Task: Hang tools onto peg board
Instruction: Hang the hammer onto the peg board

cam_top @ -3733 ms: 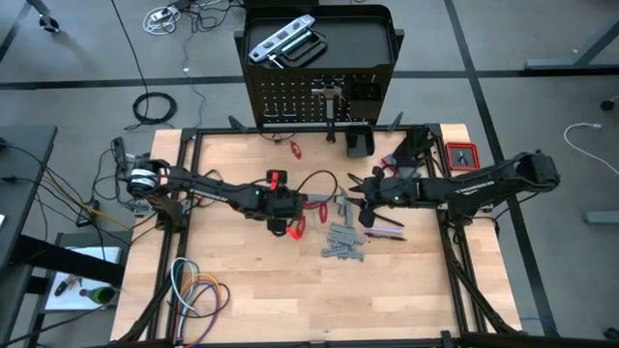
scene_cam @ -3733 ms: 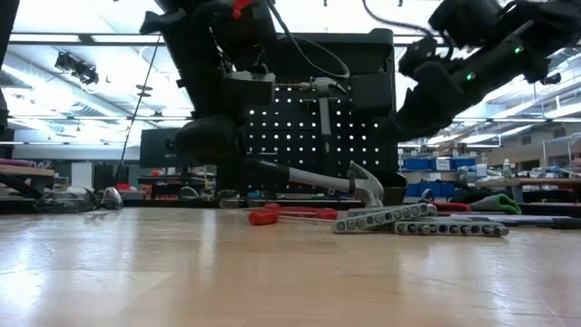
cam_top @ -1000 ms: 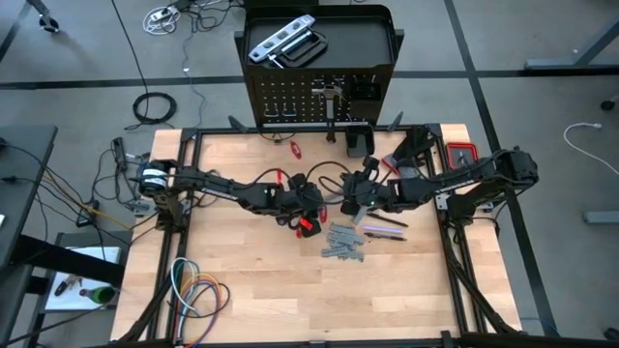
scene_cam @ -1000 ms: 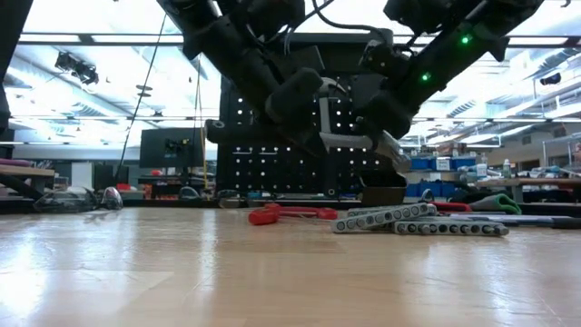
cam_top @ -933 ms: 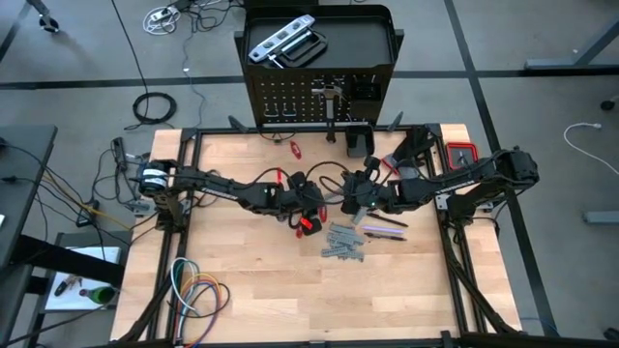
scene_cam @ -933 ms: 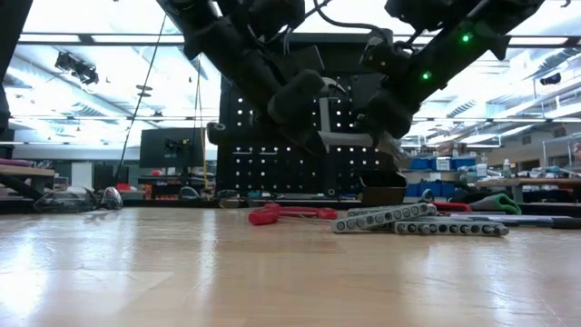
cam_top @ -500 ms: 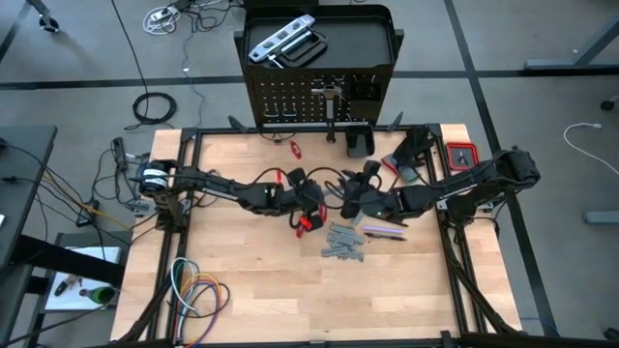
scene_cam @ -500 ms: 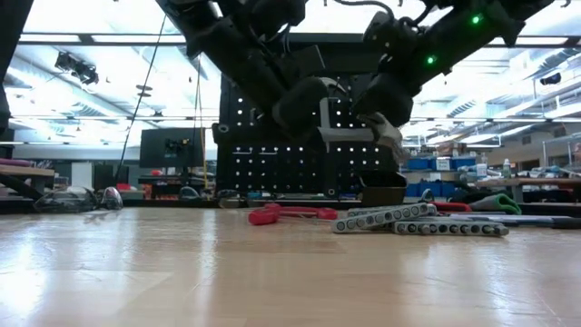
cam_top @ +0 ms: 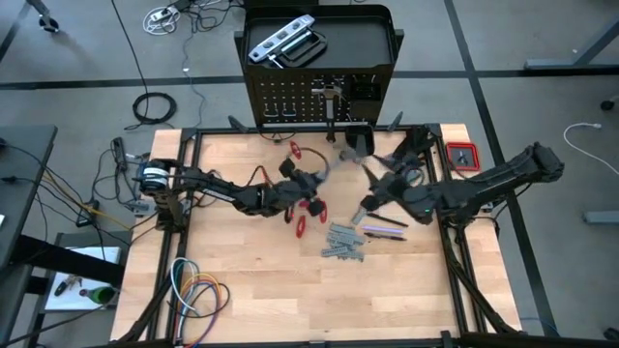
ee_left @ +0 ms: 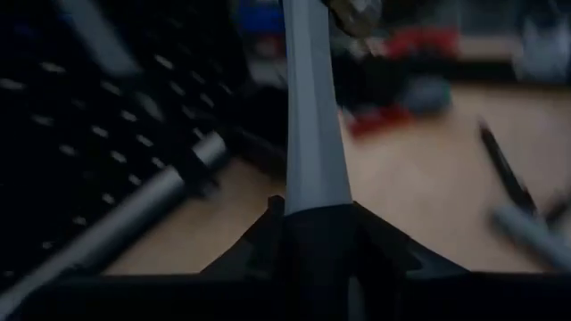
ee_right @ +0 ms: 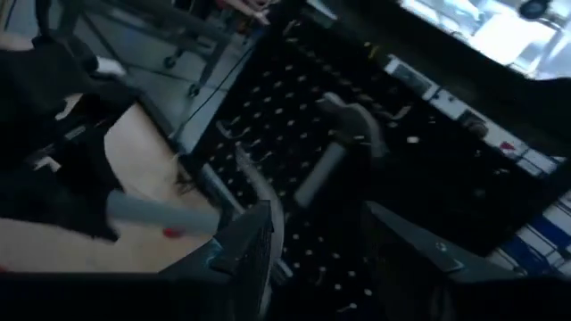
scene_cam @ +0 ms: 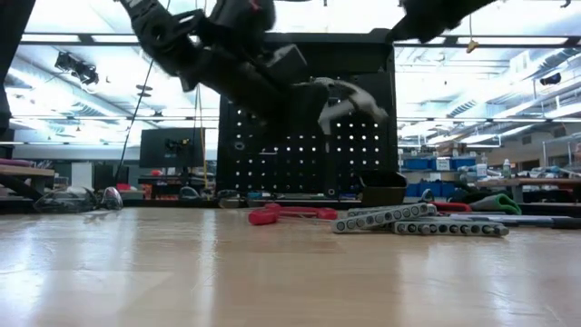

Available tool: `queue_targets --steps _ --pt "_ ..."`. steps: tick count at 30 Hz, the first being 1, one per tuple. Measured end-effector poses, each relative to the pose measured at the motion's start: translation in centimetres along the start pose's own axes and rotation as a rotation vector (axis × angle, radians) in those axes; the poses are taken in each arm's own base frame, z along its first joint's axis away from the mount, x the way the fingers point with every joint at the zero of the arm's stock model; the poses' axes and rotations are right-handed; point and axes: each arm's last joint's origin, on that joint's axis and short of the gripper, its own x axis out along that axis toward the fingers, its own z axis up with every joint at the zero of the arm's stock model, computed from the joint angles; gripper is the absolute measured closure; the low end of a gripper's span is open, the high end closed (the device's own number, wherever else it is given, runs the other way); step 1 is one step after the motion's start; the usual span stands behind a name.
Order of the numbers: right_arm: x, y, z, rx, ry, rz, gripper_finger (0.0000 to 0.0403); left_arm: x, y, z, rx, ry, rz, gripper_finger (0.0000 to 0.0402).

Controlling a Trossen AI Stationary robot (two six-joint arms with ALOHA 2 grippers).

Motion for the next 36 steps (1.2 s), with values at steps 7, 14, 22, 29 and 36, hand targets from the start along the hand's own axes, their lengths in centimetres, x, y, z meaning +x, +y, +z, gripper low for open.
queue_targets --steps 7,14,22,29,36 --pt "-1.3 -1.4 -1.4 0.047 0.010 -0.067 0.0222 -0.7 1.5 0.7 -0.062 -0.196 0.166 0.0314" --pt "-0.1 -0.4 -4.4 0.085 0.050 -0.056 0.0224 0.1 2.2 2.3 -0.130 -0.313 0.211 0.0314" --pt "1.1 -0.2 -6.3 0.126 0.072 -0.036 0.0225 3.5 2.3 2.0 -0.214 -0.381 0.268 0.0314" --pt "1.3 0.0 -7.1 0.116 0.082 -0.011 0.0225 6.6 2.6 1.1 -0.311 -0.439 0.315 0.0314" --pt "1.4 0.0 -7.2 0.114 0.079 -0.011 0.0229 8.4 3.3 1.0 -0.374 -0.461 0.311 0.0314"
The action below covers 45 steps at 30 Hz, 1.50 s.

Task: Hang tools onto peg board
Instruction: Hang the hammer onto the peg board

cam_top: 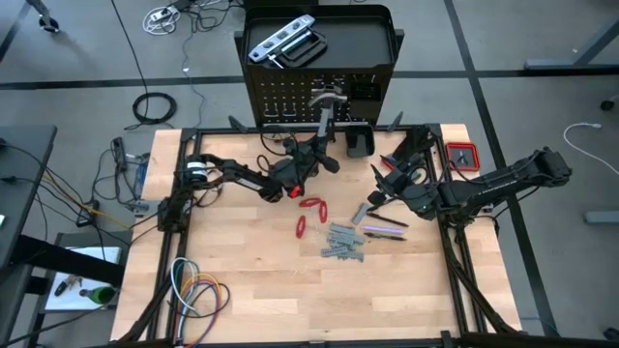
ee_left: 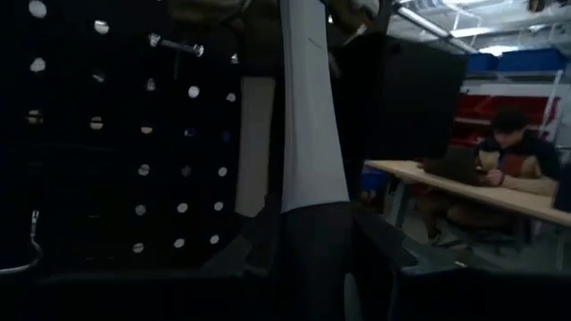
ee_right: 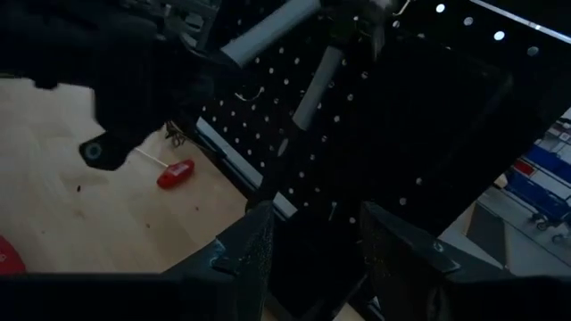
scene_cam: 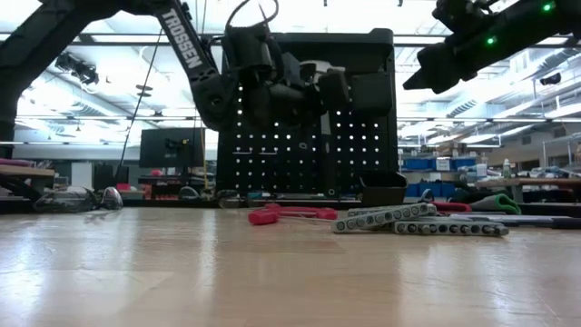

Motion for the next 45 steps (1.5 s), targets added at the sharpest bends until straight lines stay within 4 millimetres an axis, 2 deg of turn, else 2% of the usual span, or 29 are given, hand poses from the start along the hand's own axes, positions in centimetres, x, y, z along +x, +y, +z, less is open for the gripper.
queue_targets --steps 10,22,30,37,45 --pt "0.0 0.0 0.0 -0.001 -0.001 0.001 0.0229 1.5 0.9 -0.6 -0.050 0.052 -0.023 0.0314" --pt "0.0 0.0 0.1 0.007 -0.006 0.006 0.0229 1.7 1.1 -1.1 -0.136 0.096 -0.026 0.0314" --pt "0.0 0.1 0.2 0.017 -0.014 0.026 0.0230 1.7 1.5 -2.0 -0.135 0.165 0.019 0.0254" --pt "0.0 0.1 0.2 0.020 -0.016 0.026 0.0234 1.5 1.5 -2.9 -0.042 0.245 -0.010 0.0245" --pt "0.0 0.1 0.2 0.019 -0.015 0.027 0.0235 1.3 1.2 -3.1 -0.042 0.272 -0.087 0.0243"
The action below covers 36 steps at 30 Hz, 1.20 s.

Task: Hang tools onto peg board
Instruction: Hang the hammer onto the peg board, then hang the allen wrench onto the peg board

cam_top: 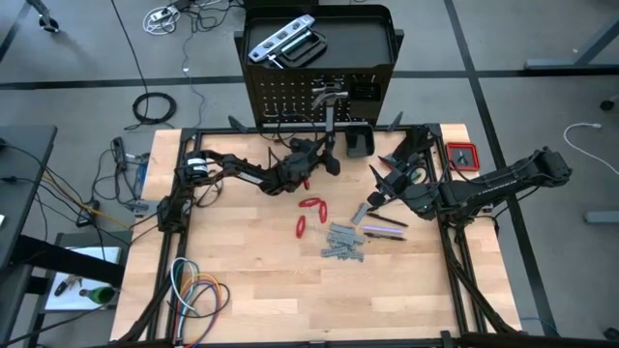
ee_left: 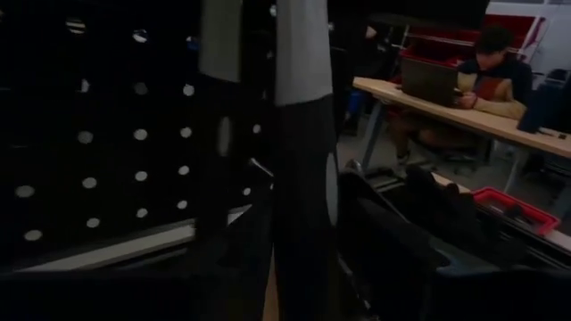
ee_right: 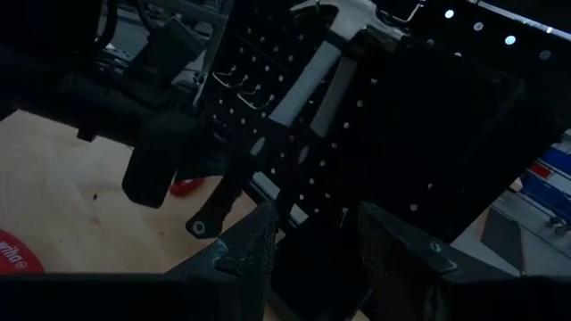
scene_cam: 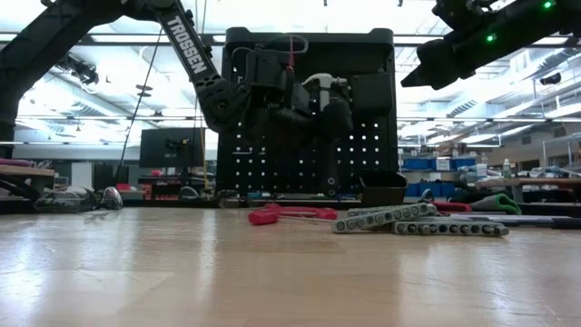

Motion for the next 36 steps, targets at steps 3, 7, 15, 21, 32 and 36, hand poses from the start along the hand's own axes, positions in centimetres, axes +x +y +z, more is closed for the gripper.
queue_targets --steps 3,7,15,21,32,36 --pt "0.0 0.0 0.0 0.000 0.000 0.000 0.0235 0.0 0.0 -0.1 0.008 0.014 -0.007 0.0243" --pt "0.0 0.0 0.0 0.000 0.000 0.000 0.0235 0.0 0.1 -0.5 0.032 0.046 0.003 0.0243" --pt "0.0 0.0 0.0 -0.001 0.000 0.000 0.0237 0.0 0.3 -0.9 0.062 0.086 0.012 0.0214" --pt "0.0 0.0 0.0 -0.001 0.000 0.001 0.0236 -0.1 0.6 -1.1 0.099 0.111 0.088 0.0164" --pt "0.0 0.1 0.0 -0.001 -0.002 0.021 0.0237 -1.1 0.5 1.1 0.161 0.186 0.172 0.0131" --pt "0.0 0.1 0.0 -0.007 -0.001 0.036 0.0238 -2.1 0.4 3.1 0.205 0.270 0.127 0.0138"
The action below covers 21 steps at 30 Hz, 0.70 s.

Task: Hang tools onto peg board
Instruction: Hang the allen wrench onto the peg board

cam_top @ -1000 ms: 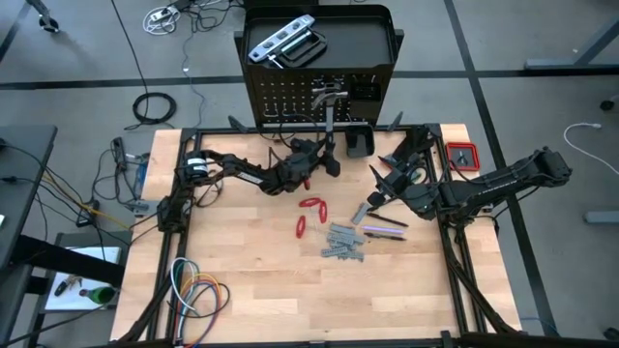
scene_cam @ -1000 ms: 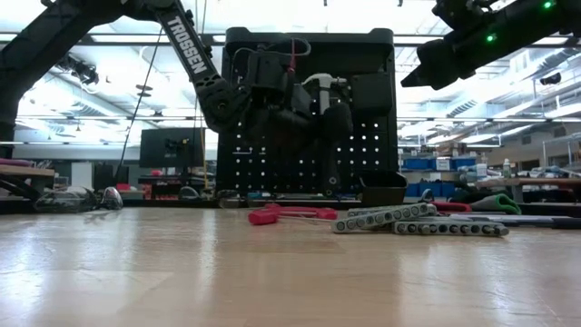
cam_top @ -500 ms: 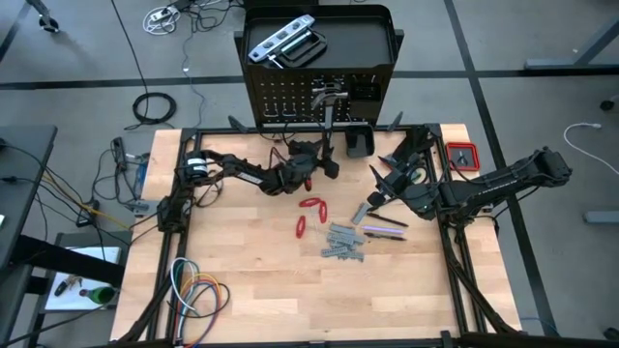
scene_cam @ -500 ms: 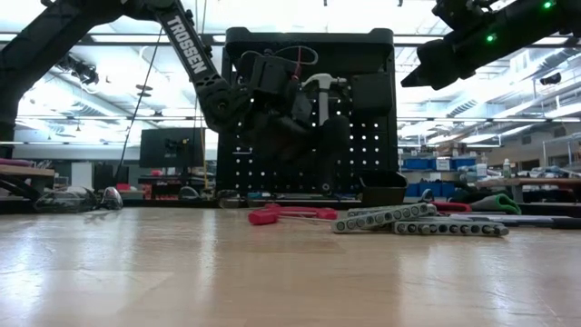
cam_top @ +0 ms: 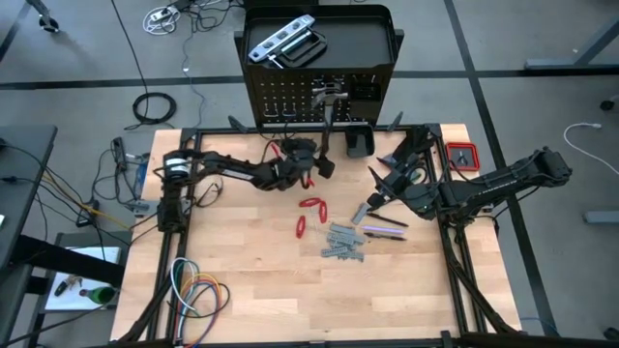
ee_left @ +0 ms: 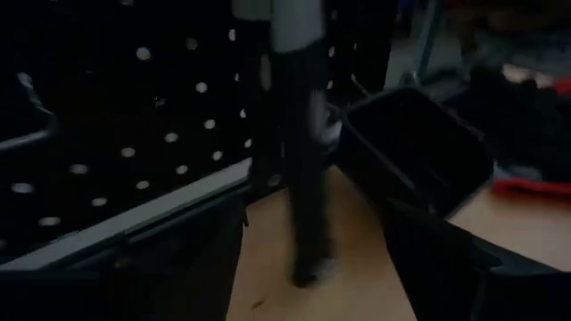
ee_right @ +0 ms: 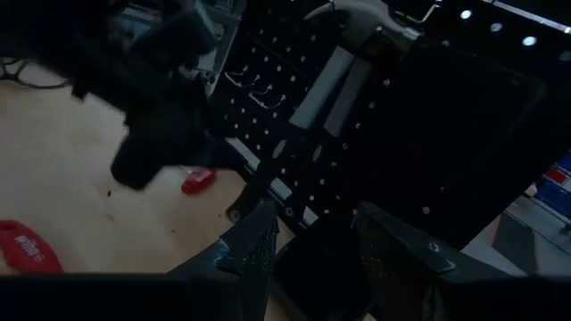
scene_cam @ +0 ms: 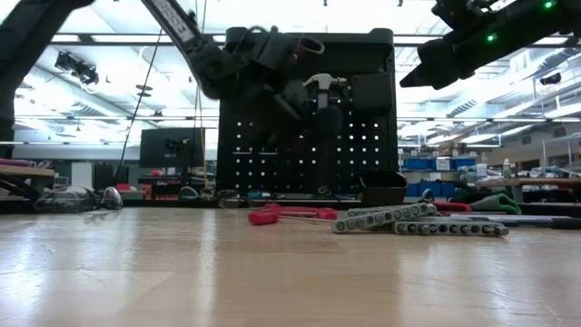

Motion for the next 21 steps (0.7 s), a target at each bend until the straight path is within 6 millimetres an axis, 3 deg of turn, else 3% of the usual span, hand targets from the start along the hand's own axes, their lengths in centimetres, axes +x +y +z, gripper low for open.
queue_targets --steps 8,13,17,21 --pt "0.0 0.2 0.0 -0.022 -0.010 0.074 0.0239 -3.3 1.6 2.6 0.121 0.153 -0.033 0.0152" --pt "0.0 0.4 -0.1 -0.033 -0.011 0.137 0.0238 -5.2 3.3 2.1 0.274 0.377 -0.032 0.0153" --pt "-0.1 0.8 0.0 -0.036 -0.029 0.268 0.0240 -5.0 4.8 0.7 0.379 0.597 -0.147 0.0157" --pt "0.1 0.9 0.0 -0.030 -0.039 0.375 0.0240 -3.9 6.1 0.0 0.409 0.709 -0.264 0.0171"
